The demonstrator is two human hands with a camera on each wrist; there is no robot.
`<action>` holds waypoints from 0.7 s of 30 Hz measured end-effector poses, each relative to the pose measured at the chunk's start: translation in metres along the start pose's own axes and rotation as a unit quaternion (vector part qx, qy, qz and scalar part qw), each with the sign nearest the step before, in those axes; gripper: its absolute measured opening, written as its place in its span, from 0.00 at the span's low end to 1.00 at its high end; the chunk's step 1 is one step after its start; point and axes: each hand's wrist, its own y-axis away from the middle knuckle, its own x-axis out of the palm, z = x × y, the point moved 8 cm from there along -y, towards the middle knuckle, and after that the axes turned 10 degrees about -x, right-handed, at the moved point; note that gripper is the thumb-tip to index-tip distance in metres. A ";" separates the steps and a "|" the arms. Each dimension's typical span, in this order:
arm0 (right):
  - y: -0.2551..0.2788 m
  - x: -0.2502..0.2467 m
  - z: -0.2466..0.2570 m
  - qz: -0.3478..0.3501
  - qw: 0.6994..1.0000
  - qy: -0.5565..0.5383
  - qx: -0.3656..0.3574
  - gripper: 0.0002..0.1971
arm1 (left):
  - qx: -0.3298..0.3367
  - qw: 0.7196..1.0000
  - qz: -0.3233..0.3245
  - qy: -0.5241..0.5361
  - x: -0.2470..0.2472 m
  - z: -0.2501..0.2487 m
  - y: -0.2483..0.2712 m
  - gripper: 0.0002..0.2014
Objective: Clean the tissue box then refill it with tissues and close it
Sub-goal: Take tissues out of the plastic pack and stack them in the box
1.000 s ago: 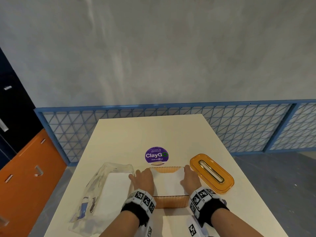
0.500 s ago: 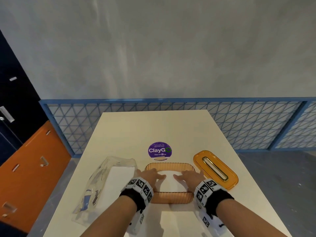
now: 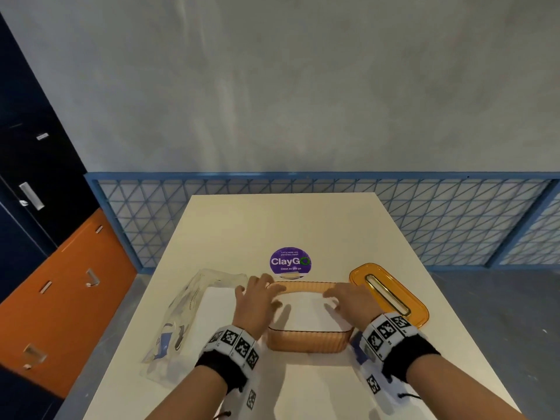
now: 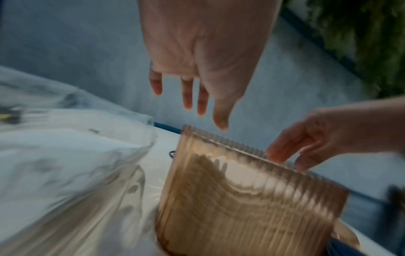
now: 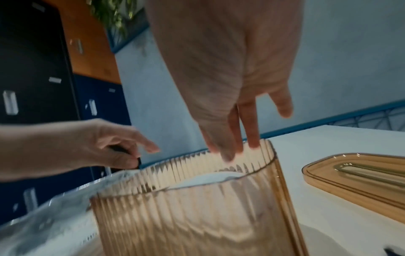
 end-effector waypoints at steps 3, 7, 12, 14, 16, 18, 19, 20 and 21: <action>0.012 -0.017 -0.020 -0.153 0.986 -0.050 0.052 0.20 | -0.161 0.979 -0.077 0.093 -0.012 0.063 0.007 0.18; 0.011 0.024 -0.038 -0.040 0.975 -0.171 0.138 0.23 | -0.296 0.950 0.086 0.058 0.040 0.115 0.014 0.24; 0.005 0.039 -0.041 0.000 0.967 -0.199 0.157 0.26 | -0.304 0.943 0.136 0.011 0.071 0.120 0.011 0.30; 0.005 0.039 -0.038 0.011 0.969 -0.191 0.154 0.29 | -0.314 0.939 0.141 -0.006 0.075 0.120 0.008 0.28; 0.005 0.038 -0.037 0.010 0.973 -0.179 0.149 0.29 | -0.331 0.930 0.157 -0.022 0.080 0.120 0.006 0.27; 0.005 0.040 -0.038 0.011 0.973 -0.175 0.152 0.30 | -0.339 0.924 0.176 -0.032 0.086 0.120 0.005 0.27; 0.004 0.042 -0.039 0.012 0.972 -0.173 0.155 0.30 | -0.340 0.921 0.182 -0.042 0.087 0.119 0.005 0.27; 0.004 0.042 -0.039 0.011 0.972 -0.170 0.159 0.31 | -0.340 0.920 0.188 -0.052 0.087 0.119 0.006 0.26; 0.003 0.043 -0.040 0.012 0.973 -0.166 0.161 0.31 | -0.334 0.921 0.191 -0.060 0.087 0.120 0.005 0.25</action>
